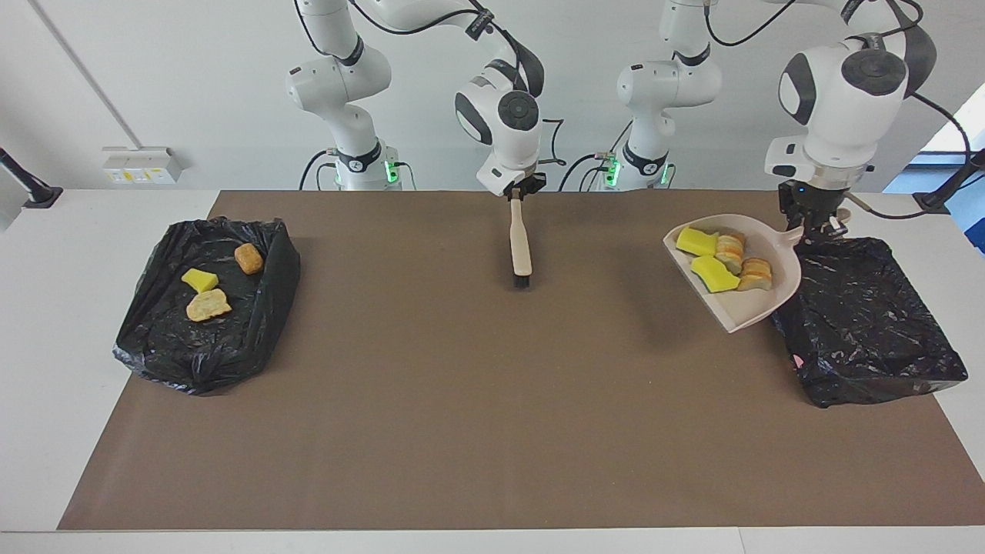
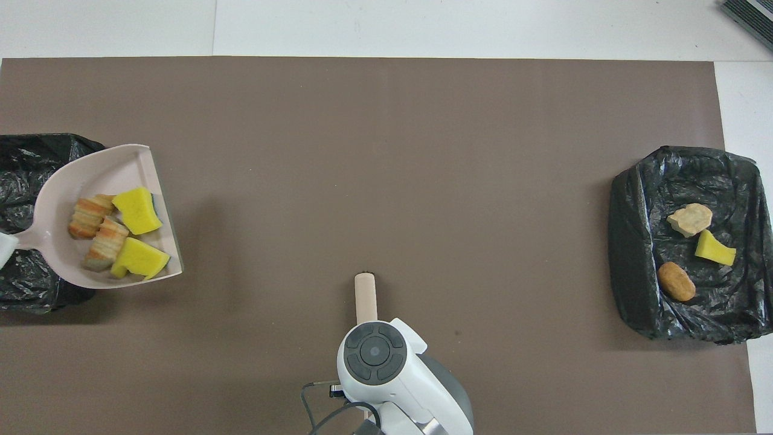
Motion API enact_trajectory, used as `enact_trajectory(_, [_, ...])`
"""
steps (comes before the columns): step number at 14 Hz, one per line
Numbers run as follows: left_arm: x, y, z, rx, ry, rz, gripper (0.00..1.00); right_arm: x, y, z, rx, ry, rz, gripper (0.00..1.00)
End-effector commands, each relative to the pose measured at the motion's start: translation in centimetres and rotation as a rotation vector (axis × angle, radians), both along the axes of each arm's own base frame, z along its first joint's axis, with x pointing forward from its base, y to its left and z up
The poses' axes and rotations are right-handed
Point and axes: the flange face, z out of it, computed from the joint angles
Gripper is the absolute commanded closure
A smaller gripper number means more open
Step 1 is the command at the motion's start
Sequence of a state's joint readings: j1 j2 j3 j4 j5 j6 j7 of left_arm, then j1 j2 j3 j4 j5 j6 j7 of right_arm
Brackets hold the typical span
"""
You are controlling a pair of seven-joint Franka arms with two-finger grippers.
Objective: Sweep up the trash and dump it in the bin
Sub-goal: 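Tip the dustpan over the black bin with the left gripper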
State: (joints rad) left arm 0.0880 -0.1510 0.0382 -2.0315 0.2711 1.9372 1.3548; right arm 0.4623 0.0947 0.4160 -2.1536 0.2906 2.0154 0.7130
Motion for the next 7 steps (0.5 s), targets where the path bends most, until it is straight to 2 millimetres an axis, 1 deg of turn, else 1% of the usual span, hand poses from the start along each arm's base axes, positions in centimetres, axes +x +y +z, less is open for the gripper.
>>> enact_trajectory(1, [0.2,9.5,0.9,-0.048,-0.062,-0.005,1.0,0.3,-0.4,-0.2,-0.005,-0.009,0.001,1.0])
enact_trajectory(2, [0.7,13.8,1.2,-0.05,-0.063,-0.034,1.0,0.2,-0.5,-0.5,-0.005,-0.009,-0.002,1.0])
enact_trajectory(5, [2.7,21.6,1.0,0.002,-0.057,-0.1,1.0,0.8,-0.7,-0.7,0.005,-0.021,-0.018,1.0])
enact_trajectory(6, [3.5,23.2,1.3,0.031,-0.062,-0.112,1.0,1.1,-0.7,-1.0,0.01,-0.024,-0.025,1.0])
enact_trajectory(7, [3.8,24.5,1.5,0.111,-0.036,-0.132,1.0,1.3,-0.7,-1.0,0.015,-0.028,-0.024,1.0])
